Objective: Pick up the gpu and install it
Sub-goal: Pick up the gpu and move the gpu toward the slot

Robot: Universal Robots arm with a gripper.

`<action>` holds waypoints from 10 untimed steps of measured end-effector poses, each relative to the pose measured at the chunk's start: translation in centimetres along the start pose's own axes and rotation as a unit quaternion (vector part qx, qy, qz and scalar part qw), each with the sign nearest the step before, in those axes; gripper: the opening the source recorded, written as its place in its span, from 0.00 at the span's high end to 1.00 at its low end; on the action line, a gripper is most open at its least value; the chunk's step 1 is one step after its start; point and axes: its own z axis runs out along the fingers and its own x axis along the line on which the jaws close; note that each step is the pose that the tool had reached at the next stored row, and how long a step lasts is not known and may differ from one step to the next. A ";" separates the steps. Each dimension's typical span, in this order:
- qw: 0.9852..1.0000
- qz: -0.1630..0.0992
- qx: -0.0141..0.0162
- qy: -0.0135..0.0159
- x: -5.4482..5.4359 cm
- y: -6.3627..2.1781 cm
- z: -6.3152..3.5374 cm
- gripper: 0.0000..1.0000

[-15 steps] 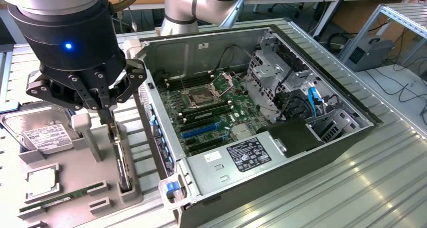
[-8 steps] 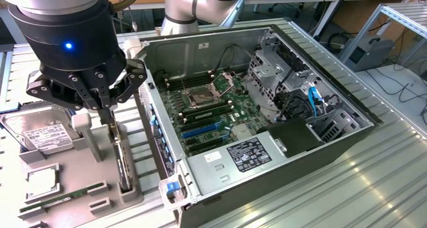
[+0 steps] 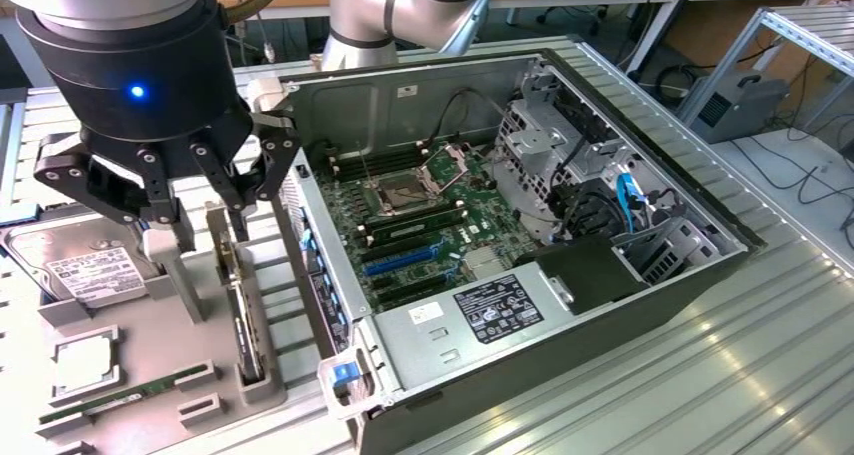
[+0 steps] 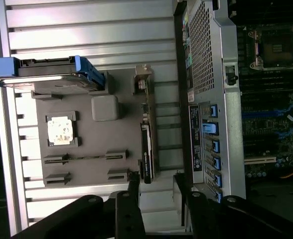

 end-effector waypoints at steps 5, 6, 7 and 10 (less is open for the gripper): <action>1.000 0.000 0.000 0.000 0.0 -0.01 0.52 0.58; 1.000 0.000 0.000 0.000 0.0 -0.02 0.73 0.58; 1.000 0.000 0.000 0.000 0.0 -0.02 0.93 0.58; 1.000 0.000 0.000 0.000 0.0 -0.04 1.53 0.58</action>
